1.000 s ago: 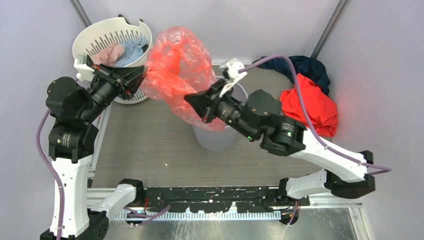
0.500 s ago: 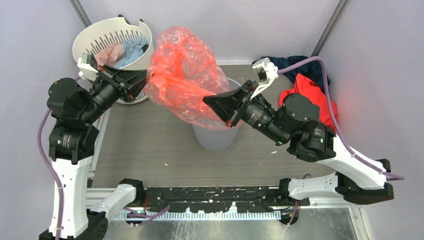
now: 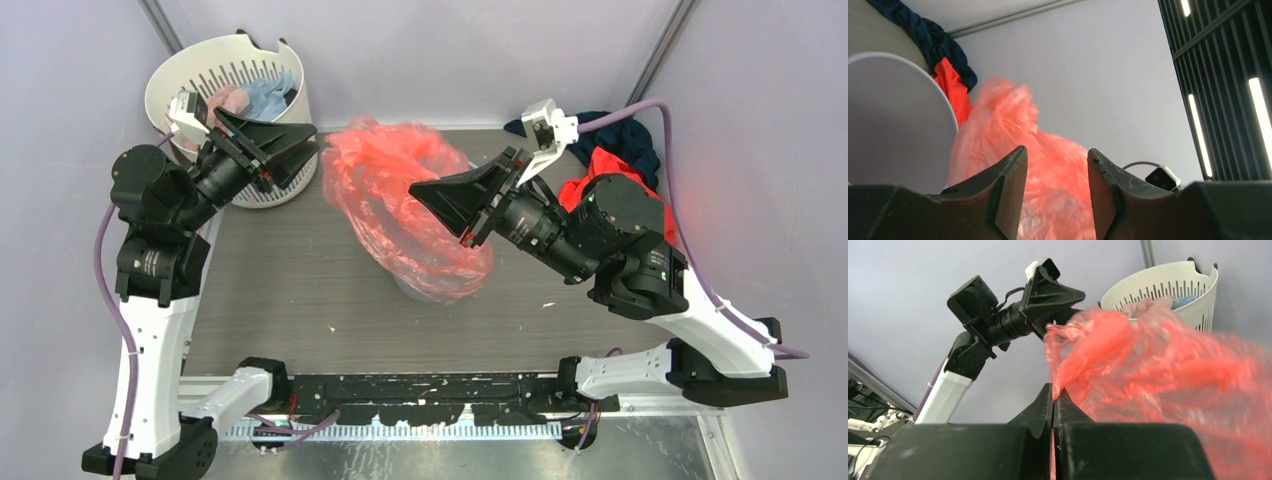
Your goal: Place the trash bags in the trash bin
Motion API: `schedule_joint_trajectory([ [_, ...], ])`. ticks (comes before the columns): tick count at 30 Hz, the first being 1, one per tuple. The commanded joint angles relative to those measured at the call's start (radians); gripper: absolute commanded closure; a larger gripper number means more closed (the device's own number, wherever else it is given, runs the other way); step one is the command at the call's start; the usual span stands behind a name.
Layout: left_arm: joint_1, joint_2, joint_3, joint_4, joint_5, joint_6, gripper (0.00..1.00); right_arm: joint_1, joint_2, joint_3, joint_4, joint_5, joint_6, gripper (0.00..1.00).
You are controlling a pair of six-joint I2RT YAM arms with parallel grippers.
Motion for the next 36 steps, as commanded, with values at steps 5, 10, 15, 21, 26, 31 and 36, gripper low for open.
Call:
schedule_joint_trajectory([
  [5,0.006,-0.101,-0.138,0.361,0.158,-0.026,0.52,0.001,0.09,0.161,-0.013,0.013,-0.051,0.99],
  [10,0.006,-0.129,-0.164,0.381,0.169,-0.007,0.48,0.0,0.128,0.211,-0.035,0.014,-0.061,0.99],
  [15,-0.003,-0.135,-0.162,0.348,0.185,0.036,0.45,0.001,0.163,0.235,-0.043,0.019,-0.064,0.99],
  [21,-0.024,-0.149,-0.13,0.209,0.203,0.151,0.46,0.0,0.213,0.29,-0.064,0.018,-0.074,0.99],
  [26,-0.039,-0.179,-0.051,-0.008,0.175,0.305,0.47,0.0,0.223,0.321,-0.087,0.021,-0.081,0.99],
  [31,-0.042,-0.197,0.056,-0.199,0.139,0.427,0.47,0.0,0.215,0.333,-0.108,0.023,-0.079,0.99],
  [36,-0.042,-0.21,0.043,-0.217,0.157,0.437,0.48,0.0,0.216,0.341,-0.114,0.024,-0.083,0.99],
])
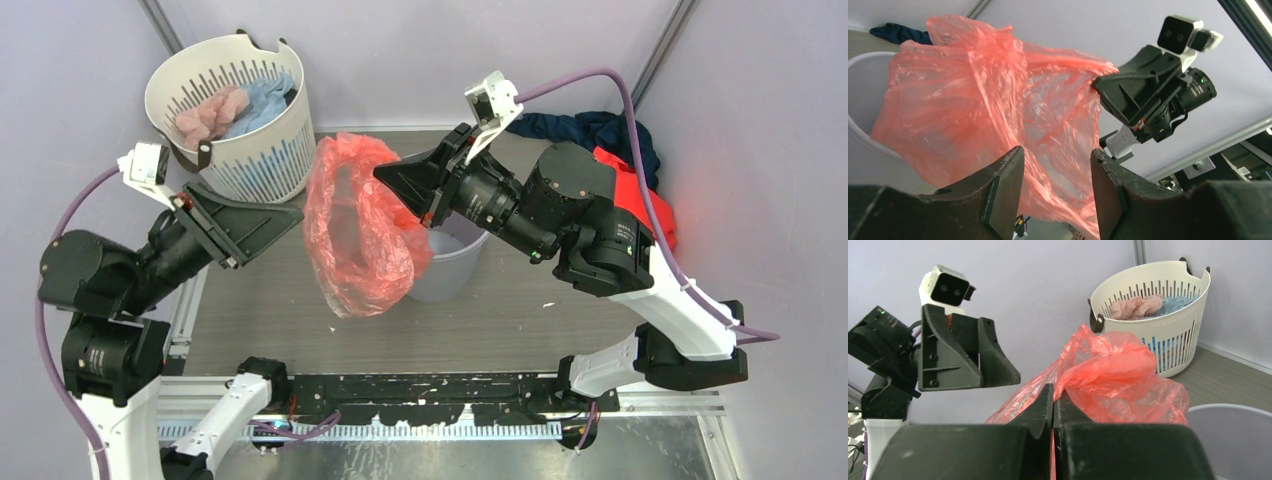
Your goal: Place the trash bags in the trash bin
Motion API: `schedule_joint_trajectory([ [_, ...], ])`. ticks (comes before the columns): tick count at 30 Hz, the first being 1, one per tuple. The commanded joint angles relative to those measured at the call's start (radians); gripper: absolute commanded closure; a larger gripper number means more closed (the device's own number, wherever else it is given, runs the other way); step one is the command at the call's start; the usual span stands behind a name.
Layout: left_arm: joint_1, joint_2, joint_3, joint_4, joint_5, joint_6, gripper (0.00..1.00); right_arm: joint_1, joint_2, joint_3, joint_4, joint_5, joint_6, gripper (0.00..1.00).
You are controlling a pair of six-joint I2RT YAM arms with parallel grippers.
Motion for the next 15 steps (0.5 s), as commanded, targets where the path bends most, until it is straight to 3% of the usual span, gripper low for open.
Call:
schedule_joint_trajectory([
  [1,-0.005,-0.011,-0.001,-0.051,0.023,0.062,0.48,0.001,-0.019,0.043,0.02,0.008,-0.02,0.99],
  [15,-0.005,0.006,-0.12,0.049,0.061,0.027,0.5,0.001,0.001,0.047,0.031,-0.005,-0.023,0.99],
])
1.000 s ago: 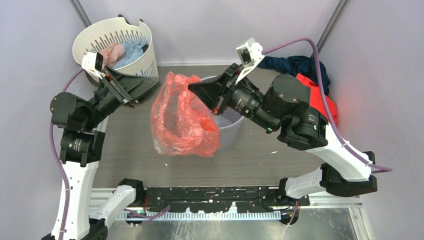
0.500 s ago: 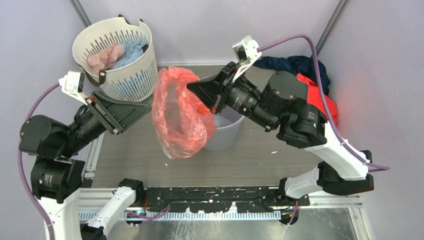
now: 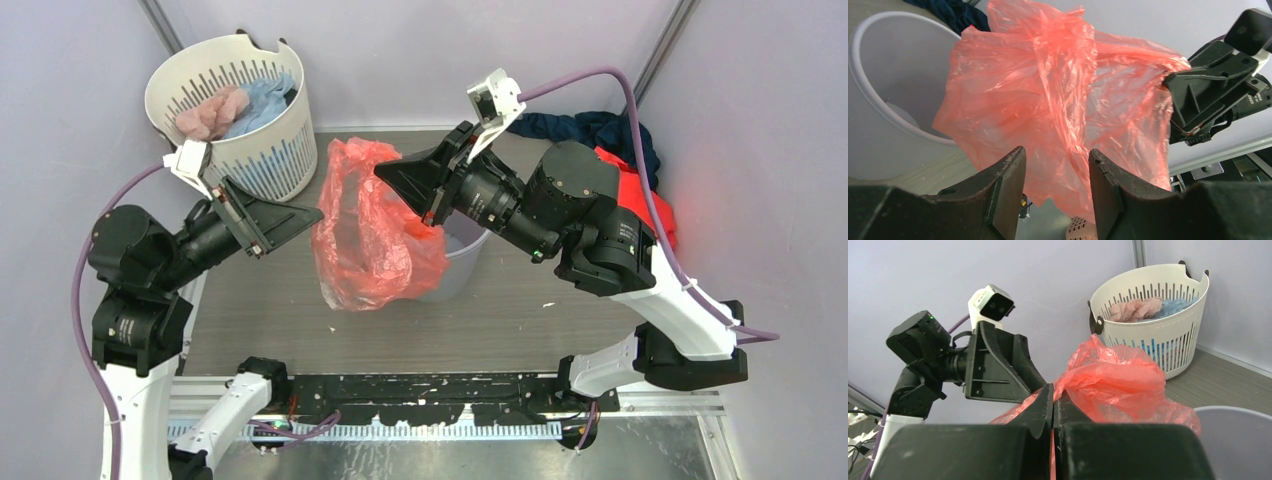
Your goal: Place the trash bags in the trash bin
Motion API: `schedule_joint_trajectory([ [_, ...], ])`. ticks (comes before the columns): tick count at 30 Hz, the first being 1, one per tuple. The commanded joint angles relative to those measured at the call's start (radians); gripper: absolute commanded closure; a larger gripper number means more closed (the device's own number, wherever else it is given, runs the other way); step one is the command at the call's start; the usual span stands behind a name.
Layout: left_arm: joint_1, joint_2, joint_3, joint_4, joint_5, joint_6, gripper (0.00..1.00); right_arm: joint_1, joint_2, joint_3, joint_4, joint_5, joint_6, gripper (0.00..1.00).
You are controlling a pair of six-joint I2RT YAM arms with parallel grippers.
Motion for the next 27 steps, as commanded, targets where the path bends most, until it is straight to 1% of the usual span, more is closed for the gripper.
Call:
schedule_joint_trajectory([
  [1,-0.002,0.024,0.006,0.096,0.041,-0.02,0.5,-0.001,-0.001,0.032,0.035,-0.004,-0.013,0.99],
  [5,-0.002,0.053,0.026,0.146,0.051,-0.057,0.52,0.0,-0.003,0.019,0.04,-0.007,-0.01,0.99],
  [8,-0.002,0.067,0.04,0.164,0.053,-0.071,0.56,-0.001,-0.004,0.008,0.045,-0.006,-0.011,0.99],
  [11,-0.002,0.074,0.052,0.178,0.056,-0.087,0.63,-0.001,-0.01,-0.008,0.052,-0.001,-0.012,0.99],
  [15,-0.002,0.073,0.08,0.159,0.062,-0.087,0.81,-0.001,-0.021,-0.022,0.049,0.024,-0.018,0.99],
  [17,-0.002,0.074,0.108,0.14,0.058,-0.083,0.85,-0.002,-0.032,-0.027,0.042,0.042,-0.024,0.99],
  [19,-0.002,0.08,0.146,0.132,0.055,-0.088,0.87,-0.001,-0.041,-0.032,0.033,0.065,-0.028,0.99],
  [24,-0.002,0.136,0.277,0.107,0.079,-0.09,0.9,0.0,-0.07,-0.03,-0.01,0.13,-0.047,0.99],
  [27,-0.002,0.152,0.328,0.082,0.084,-0.077,0.9,0.0,-0.102,-0.03,-0.033,0.167,-0.062,0.99],
])
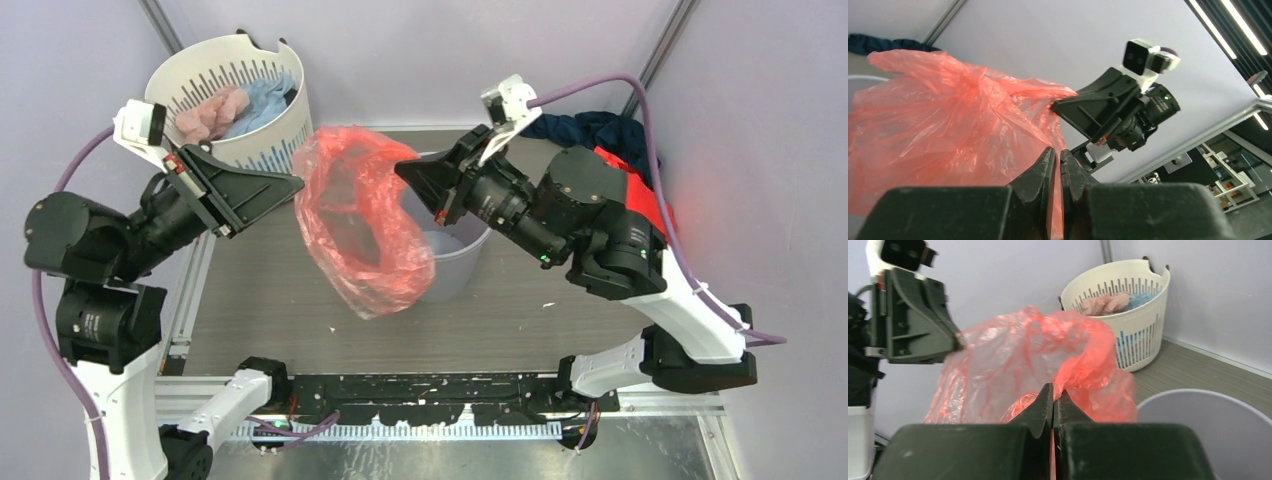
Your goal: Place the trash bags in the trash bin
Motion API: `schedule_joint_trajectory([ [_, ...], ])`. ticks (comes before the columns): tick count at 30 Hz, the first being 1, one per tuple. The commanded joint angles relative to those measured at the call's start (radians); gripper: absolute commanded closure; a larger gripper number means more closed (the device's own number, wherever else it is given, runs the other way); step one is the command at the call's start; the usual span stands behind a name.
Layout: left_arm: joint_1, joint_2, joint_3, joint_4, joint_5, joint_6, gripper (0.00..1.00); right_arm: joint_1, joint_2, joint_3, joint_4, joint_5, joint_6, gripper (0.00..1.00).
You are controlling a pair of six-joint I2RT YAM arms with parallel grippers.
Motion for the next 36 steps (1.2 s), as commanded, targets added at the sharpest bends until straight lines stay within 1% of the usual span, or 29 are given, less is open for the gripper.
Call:
schedule_joint_trajectory([
  [1,-0.002,0.026,0.089,-0.023,0.039,0.024,0.9,0.0,-0.081,0.008,-0.013,0.092,-0.039,0.99],
  [4,-0.002,0.05,0.146,-0.103,0.031,0.083,0.91,0.0,-0.119,0.009,-0.043,0.119,-0.05,0.99],
  [6,-0.002,0.06,0.165,-0.129,0.026,0.103,0.92,-0.001,-0.147,0.004,-0.056,0.132,-0.05,0.99],
  [11,-0.002,0.078,0.181,-0.138,0.022,0.114,0.92,0.0,-0.22,-0.025,-0.079,0.153,-0.043,0.99],
  [16,-0.002,0.1,0.225,-0.162,0.018,0.132,0.93,-0.001,-0.229,-0.014,-0.128,0.164,-0.033,0.97],
  [19,-0.002,0.121,0.282,-0.189,0.016,0.142,0.93,-0.001,-0.236,-0.01,-0.153,0.183,-0.028,0.97],
  [22,-0.002,0.132,0.296,-0.179,0.028,0.134,0.92,-0.001,-0.254,-0.024,-0.156,0.184,-0.025,0.97],
  [23,-0.002,0.132,0.285,-0.161,0.04,0.124,0.9,0.0,-0.256,-0.026,-0.157,0.182,-0.024,0.97],
  [24,-0.002,0.13,0.262,-0.128,0.06,0.105,0.85,-0.001,-0.257,-0.025,-0.157,0.18,-0.024,0.98],
  [26,-0.002,0.118,0.194,0.008,0.134,0.032,0.75,0.0,-0.25,-0.019,-0.159,0.178,-0.028,0.98],
  [27,-0.003,0.116,0.165,0.044,0.156,0.011,0.73,0.0,-0.243,-0.013,-0.159,0.177,-0.03,0.98],
  [31,-0.003,0.096,0.092,0.056,0.155,0.019,0.67,-0.001,-0.196,0.041,-0.164,0.159,-0.042,0.98],
  [34,-0.004,0.078,0.004,0.071,0.156,0.022,0.63,-0.001,-0.15,0.095,-0.174,0.139,-0.049,0.98],
  [35,-0.004,0.07,-0.026,0.079,0.154,0.022,0.61,-0.001,-0.133,0.111,-0.178,0.133,-0.049,0.98],
  [36,-0.003,0.063,-0.053,0.087,0.154,0.024,0.51,-0.001,-0.121,0.124,-0.18,0.126,-0.049,0.98],
])
